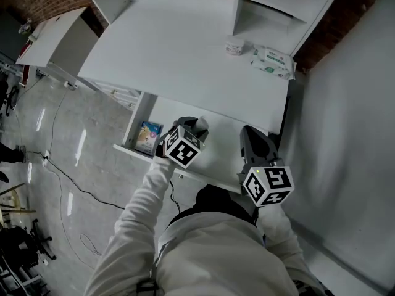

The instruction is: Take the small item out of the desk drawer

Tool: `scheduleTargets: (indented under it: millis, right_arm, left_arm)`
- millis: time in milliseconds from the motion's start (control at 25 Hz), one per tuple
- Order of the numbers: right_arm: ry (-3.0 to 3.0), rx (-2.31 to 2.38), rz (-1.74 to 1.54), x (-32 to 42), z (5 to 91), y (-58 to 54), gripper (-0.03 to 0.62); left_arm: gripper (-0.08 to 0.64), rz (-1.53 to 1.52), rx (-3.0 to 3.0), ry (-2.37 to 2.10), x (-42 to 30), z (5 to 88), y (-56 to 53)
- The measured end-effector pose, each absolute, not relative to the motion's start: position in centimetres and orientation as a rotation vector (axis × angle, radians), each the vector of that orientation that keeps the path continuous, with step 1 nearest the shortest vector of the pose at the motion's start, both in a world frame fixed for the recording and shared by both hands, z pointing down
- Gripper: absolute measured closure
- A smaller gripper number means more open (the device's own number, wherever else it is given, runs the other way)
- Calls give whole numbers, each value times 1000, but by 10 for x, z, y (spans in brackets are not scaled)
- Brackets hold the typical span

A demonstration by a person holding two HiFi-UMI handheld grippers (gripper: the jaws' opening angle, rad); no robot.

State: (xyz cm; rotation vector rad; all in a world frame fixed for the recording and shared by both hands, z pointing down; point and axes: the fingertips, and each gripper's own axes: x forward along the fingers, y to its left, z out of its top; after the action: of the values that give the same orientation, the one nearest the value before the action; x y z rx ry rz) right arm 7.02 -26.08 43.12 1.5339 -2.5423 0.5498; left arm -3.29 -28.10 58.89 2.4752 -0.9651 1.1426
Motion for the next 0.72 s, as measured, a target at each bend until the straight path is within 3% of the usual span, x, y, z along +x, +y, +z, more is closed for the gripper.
scheduleTargets:
  millis: [720]
  right_arm:
    - [-2576, 1492, 496, 50, 419, -247, 565]
  left_arm:
    - [368, 742, 2565, -1263, -66, 474, -273]
